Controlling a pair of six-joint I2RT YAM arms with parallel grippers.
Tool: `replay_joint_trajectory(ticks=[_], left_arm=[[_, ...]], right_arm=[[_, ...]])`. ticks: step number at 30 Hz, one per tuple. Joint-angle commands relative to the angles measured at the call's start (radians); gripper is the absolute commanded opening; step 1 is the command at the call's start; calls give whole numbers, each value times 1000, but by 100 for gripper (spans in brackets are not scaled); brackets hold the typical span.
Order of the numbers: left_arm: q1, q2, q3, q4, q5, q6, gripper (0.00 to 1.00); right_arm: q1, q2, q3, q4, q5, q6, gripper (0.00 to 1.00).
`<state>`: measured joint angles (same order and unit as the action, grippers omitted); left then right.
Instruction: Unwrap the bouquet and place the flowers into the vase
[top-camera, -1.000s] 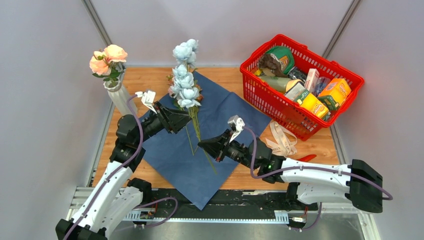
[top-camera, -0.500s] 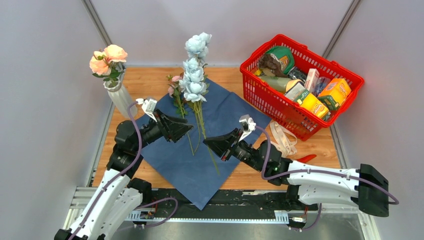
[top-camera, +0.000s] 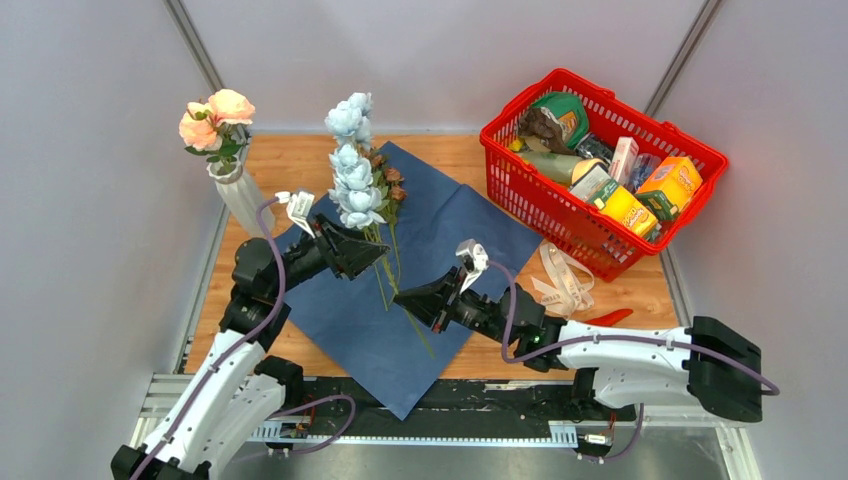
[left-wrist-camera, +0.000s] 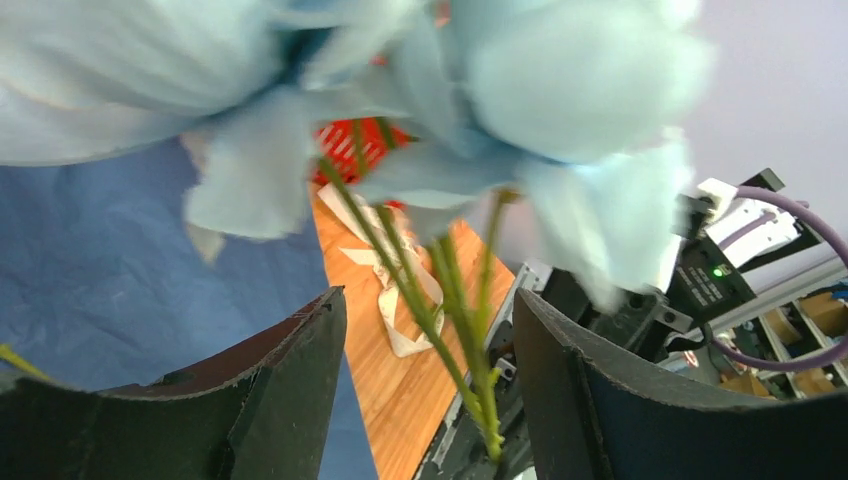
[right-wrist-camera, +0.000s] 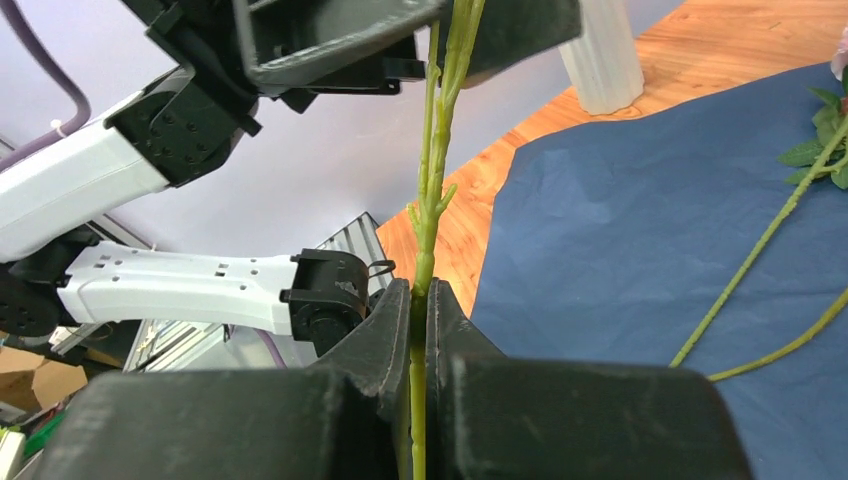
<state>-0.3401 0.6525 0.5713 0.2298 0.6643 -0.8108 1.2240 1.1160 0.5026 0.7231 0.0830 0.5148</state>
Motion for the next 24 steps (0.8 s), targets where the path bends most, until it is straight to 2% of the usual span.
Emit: replay_joint_trajectory(ticks=[1,8,10,11,12,13,16,18,21,22,23,24], left_arm=[[-2,32,7,62,-5,-21,67],[-4,18,6,71,-43,-16,54],[-4,19,7,75,-43,-14,41],[-4,22,7,86,-40,-13,14],[-4,27,7,88,-34,-7,0],[-4,30,6,88,-34,-4,0],[-4,27,4,82,-64,71,0],[-4,19,18,54,-119,166,0],[-4,7,70,-16,-288,408,0],[-4,6,81,-38,-333,467,0],[-2,7,105,-44,-410,555,0],[-4,12,116,-49,-449,606,0]], right_arm=[[9,13,-13,114,-23,-36,0],[11,50,-32,105,-3,-39,0],[11,67,-30,104,11,-41,0],[9,76,-30,104,15,-41,0],[9,83,-27,101,18,-41,0],[9,93,-23,98,21,-38,4],[9,110,-3,56,40,-36,27],[9,105,7,26,49,-35,56],[9,81,5,-22,78,-35,87],[9,70,-1,-28,93,-35,96],[9,59,-9,-34,100,-36,100],[9,45,-15,-39,113,-38,100]])
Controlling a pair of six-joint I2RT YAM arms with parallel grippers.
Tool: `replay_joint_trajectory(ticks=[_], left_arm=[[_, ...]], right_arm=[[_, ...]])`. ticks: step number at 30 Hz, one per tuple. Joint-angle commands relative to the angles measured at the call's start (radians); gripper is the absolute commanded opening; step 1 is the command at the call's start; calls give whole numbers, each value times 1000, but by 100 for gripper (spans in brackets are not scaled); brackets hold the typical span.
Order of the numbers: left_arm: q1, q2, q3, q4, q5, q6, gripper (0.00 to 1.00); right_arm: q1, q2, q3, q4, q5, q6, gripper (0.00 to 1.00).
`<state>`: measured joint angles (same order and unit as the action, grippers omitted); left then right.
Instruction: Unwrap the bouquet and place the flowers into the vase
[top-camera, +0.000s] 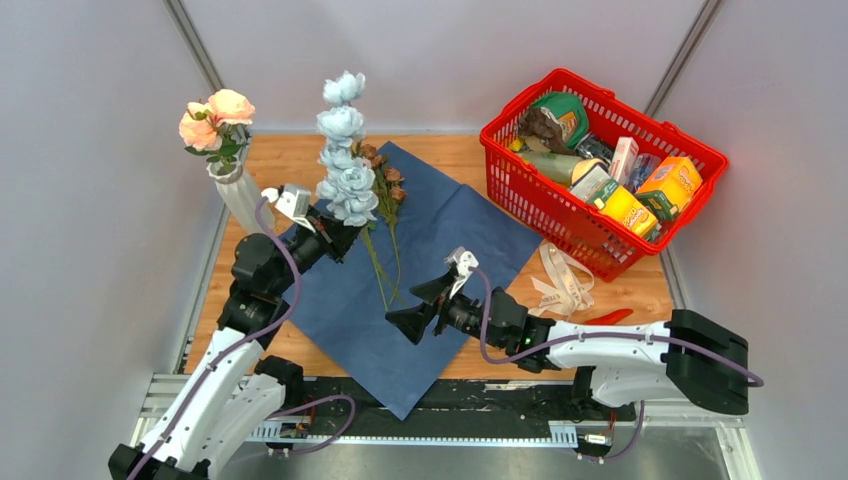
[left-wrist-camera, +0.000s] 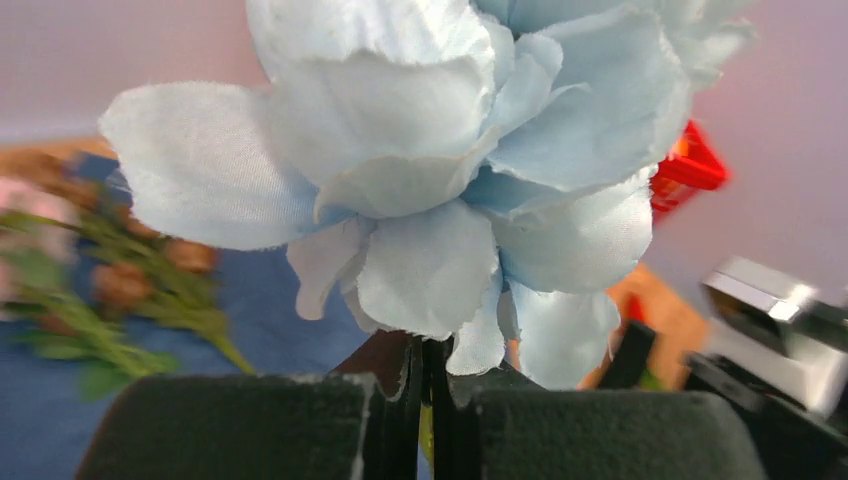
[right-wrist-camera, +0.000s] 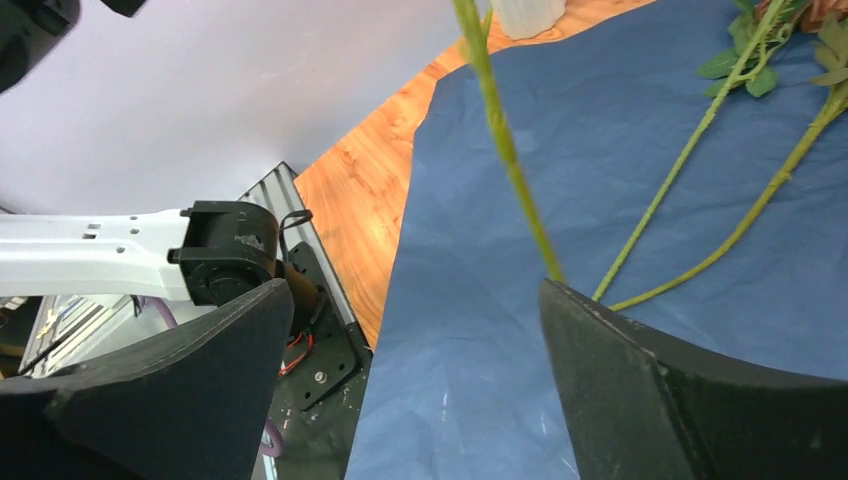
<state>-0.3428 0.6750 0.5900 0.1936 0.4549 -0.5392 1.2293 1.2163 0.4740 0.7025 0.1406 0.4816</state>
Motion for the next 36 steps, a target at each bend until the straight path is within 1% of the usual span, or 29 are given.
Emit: replay_joint_trajectory(ticks=[1,2,3,4,5,6,7,8,10,14,17,20,24,29,33,36], left_arm=[[-1,-6,120,-10,-327,414,0],[1,7,131,10,-366,445,0],[-1,21,146,33,-434,514,0],[-1,32,154,77,-452,537,0],[1,52,172,123,-523,630,0],[-1,64,188,145,-562,665,0],[-1,92,223,170,-620,736,0],[-1,104,238,185,-646,804,0],[1,141,283,225,-688,884,0],[7,233,362,316,-794,988,0],[48,271,392,363,-788,998,0],[109,313,433,385,-754,960,0],[125,357,494,392,-774,995,0],[133,397,559,377,-800,1001,0],[154,417,568,380,-808,1027,0],[192,426,565,406,-808,1018,0]], right_arm=[[4,-66,6,-24,62,-3,100],[4,-78,-1,-31,80,-5,100],[4,-89,-3,-37,86,-8,100],[4,-96,-6,-44,94,-11,100],[6,-104,-9,-52,97,-15,100],[6,-110,-9,-60,97,-18,100],[4,-115,-6,-70,97,-21,100],[4,-121,-6,-78,99,-23,100],[4,-129,-6,-86,99,-24,100],[4,-135,-6,-90,112,-31,100],[4,-136,3,-95,117,-38,100],[4,-133,8,-95,111,-43,100],[2,-135,9,-100,117,-57,100],[2,-132,14,-101,129,-78,100],[4,-139,11,-103,128,-80,100],[2,-156,6,-109,132,-84,100]])
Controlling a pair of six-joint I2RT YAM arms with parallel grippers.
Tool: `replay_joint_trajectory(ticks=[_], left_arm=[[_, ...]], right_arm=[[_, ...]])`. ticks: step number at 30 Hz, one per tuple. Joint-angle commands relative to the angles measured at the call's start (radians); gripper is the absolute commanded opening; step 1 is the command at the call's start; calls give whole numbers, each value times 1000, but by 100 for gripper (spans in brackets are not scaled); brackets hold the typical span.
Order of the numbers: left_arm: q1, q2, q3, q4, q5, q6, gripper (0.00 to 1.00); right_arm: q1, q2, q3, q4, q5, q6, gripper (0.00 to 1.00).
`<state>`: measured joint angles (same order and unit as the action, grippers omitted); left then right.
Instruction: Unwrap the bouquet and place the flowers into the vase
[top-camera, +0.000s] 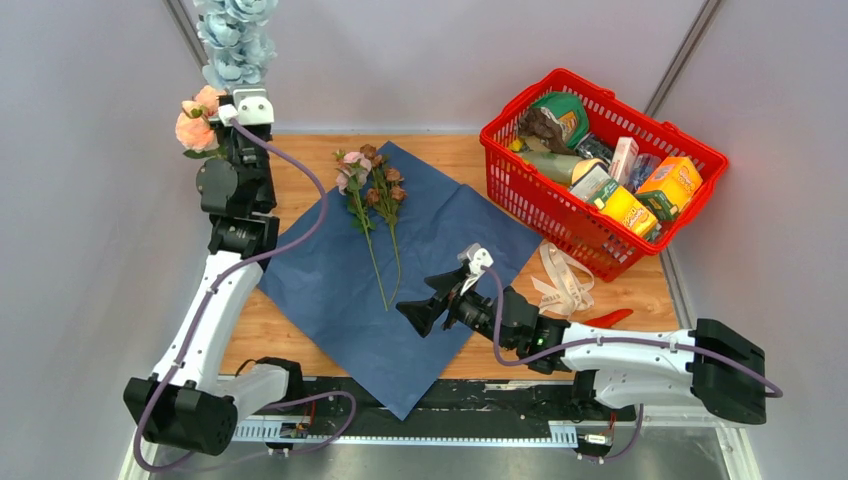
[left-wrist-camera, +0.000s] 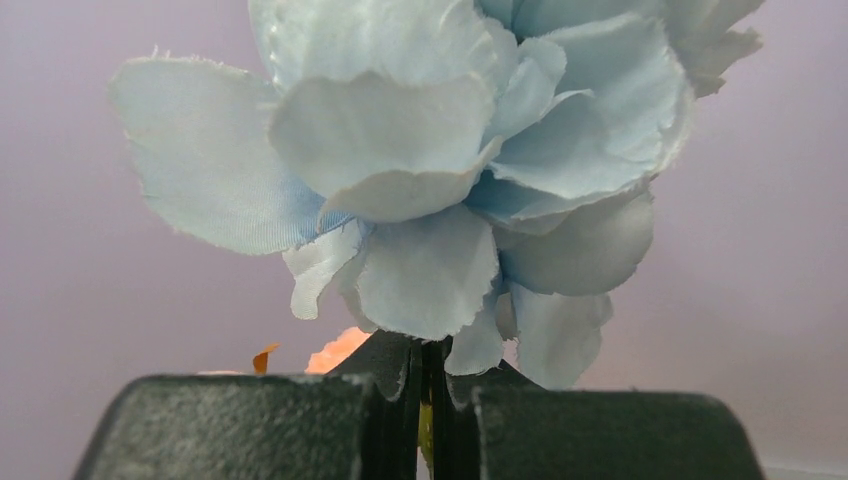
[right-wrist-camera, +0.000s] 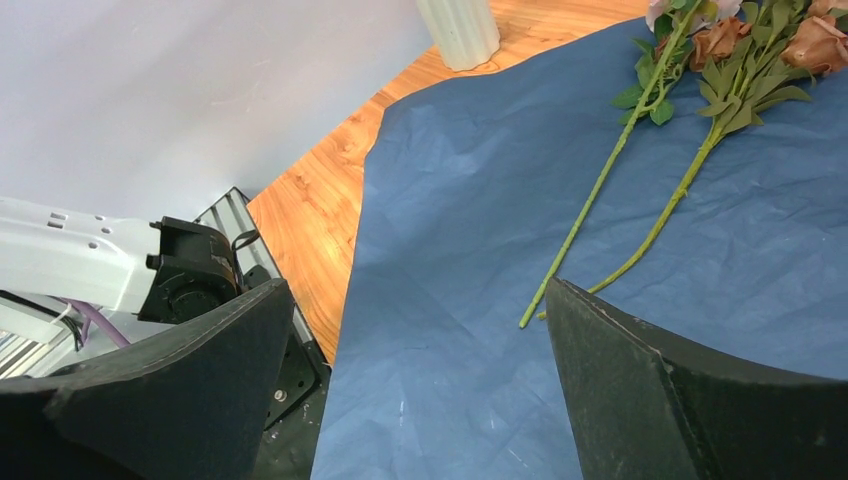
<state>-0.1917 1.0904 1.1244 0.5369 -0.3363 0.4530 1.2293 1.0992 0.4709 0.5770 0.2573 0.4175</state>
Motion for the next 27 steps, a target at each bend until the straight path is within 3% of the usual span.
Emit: replay_joint_trajectory(ticks=[1,15,27], left_arm=[[52,19,35,58,-7,21,0],[92,72,-6,71,-44,56,0],[129,63,-94,3,-95,-40,4]], right_arm=[[2,-45,8,12,17,-22,100],[2,-107,-11,-17,31,-31,100],[2,-157,-14,-54,39,-31,100]])
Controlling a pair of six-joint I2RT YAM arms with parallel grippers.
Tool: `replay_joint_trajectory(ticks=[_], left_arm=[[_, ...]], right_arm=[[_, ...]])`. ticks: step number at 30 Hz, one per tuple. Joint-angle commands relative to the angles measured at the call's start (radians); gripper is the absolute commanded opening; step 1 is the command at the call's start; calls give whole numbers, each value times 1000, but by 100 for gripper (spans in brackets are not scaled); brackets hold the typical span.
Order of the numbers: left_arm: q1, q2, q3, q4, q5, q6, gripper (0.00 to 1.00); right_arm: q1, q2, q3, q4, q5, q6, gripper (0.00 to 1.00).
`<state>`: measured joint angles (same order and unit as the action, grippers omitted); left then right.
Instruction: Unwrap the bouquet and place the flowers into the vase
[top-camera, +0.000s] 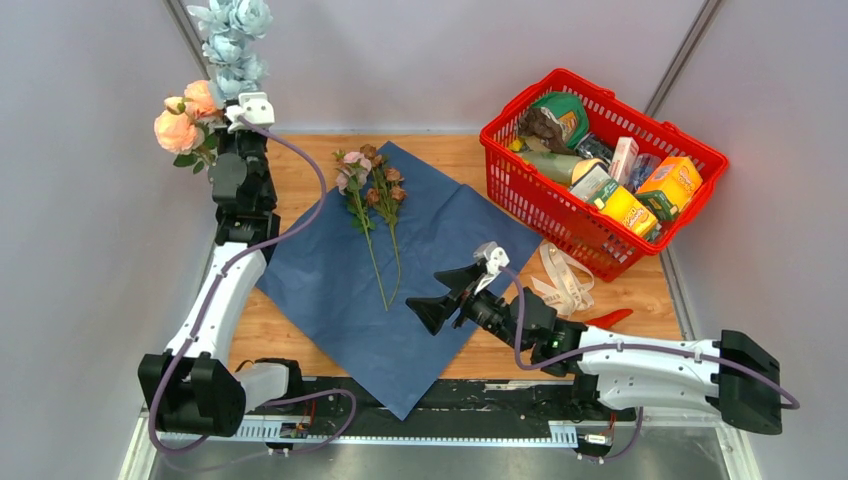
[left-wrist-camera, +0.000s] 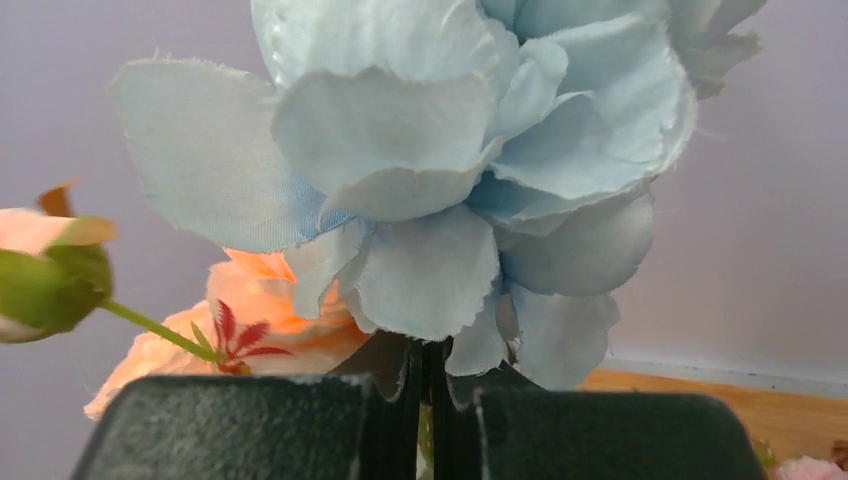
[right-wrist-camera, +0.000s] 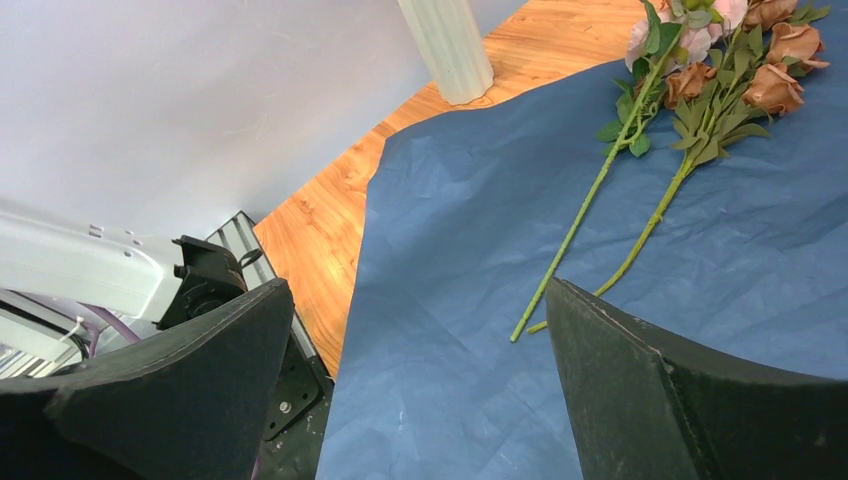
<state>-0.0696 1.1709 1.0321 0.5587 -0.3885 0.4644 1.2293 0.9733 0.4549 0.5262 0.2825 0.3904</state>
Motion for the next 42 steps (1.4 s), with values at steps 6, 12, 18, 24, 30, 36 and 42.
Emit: replay_joint_trajectory(ticks=[6,12,18,24,30,36,42], left_arm=[[7,-28,28,-176,-99,-151,32],[8,-34,-12,-290,-130,-214,50],[8,-74,54,-537,-99,-361,56],[8,-143,33,-718,-122,-458,57],[10,-220,-6,-804,-52,-458,57],[8,-341,-12,-893,91,-493,57],[10,-427,94,-1129,366,-635,59]], right_arm=[[2,-65,1,-41,24,16,100],[2,-107,13,-103,23,39,100],[2,-157,-15,-138,84,110,100],[4,-113,41,-216,95,165,100],[4,-61,48,-216,84,219,100],[2,-6,80,-238,127,264,100],[1,129,157,-250,260,311,99]])
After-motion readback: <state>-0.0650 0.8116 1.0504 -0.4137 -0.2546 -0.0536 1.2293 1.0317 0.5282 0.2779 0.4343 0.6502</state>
